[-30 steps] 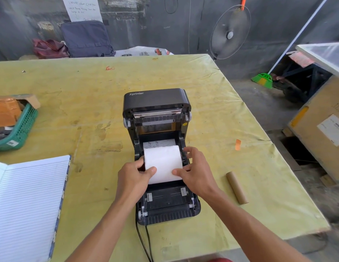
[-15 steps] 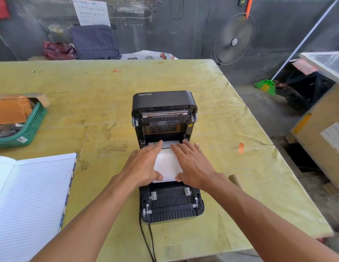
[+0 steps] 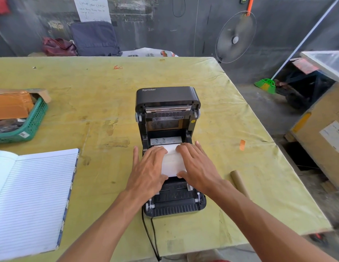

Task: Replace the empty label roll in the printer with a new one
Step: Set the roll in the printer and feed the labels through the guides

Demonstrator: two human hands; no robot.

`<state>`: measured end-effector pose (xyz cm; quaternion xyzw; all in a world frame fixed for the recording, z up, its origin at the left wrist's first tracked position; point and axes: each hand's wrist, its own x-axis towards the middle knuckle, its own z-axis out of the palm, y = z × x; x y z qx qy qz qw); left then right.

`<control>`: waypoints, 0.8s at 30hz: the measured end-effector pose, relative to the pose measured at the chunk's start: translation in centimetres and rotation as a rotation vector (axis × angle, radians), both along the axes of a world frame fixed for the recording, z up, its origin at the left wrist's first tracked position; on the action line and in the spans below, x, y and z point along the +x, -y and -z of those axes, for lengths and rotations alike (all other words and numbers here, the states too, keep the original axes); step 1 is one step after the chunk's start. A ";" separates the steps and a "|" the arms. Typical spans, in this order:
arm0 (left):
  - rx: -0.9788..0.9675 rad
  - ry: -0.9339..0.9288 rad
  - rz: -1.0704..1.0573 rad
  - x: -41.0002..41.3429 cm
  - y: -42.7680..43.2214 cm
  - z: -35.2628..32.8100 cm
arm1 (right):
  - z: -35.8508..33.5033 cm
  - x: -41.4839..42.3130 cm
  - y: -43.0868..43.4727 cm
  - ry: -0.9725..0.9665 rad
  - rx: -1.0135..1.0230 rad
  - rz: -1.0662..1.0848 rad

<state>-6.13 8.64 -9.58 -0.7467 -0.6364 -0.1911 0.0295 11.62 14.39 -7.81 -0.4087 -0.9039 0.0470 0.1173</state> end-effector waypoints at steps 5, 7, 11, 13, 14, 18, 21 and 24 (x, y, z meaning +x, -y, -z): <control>-0.019 0.016 0.063 -1.4 -0.3 -0.6 | 0.1 0.0 0.7 0.010 0.032 0.006; -0.010 0.024 0.056 -1.3 -0.3 -0.6 | -0.1 0.1 0.9 0.006 0.037 0.009; -0.002 0.014 0.054 -1.1 -0.2 -0.7 | -0.8 0.3 1.1 0.029 0.004 0.025; -0.007 0.002 0.061 -1.1 -0.2 -0.8 | -1.2 0.2 1.0 0.071 -0.011 0.030; -0.011 -0.006 0.068 -1.1 -0.2 -1.0 | -1.4 0.1 0.9 0.093 -0.014 0.030; -0.021 -0.069 0.082 -1.1 -0.2 -1.4 | -1.8 -0.4 0.8 0.166 0.023 0.029; -0.012 -0.087 0.068 -0.8 0.1 -1.3 | -1.7 -0.6 0.9 0.203 0.040 0.031; 0.024 -0.105 0.053 -0.4 0.6 -1.2 | -1.6 -0.7 0.9 0.231 0.077 0.017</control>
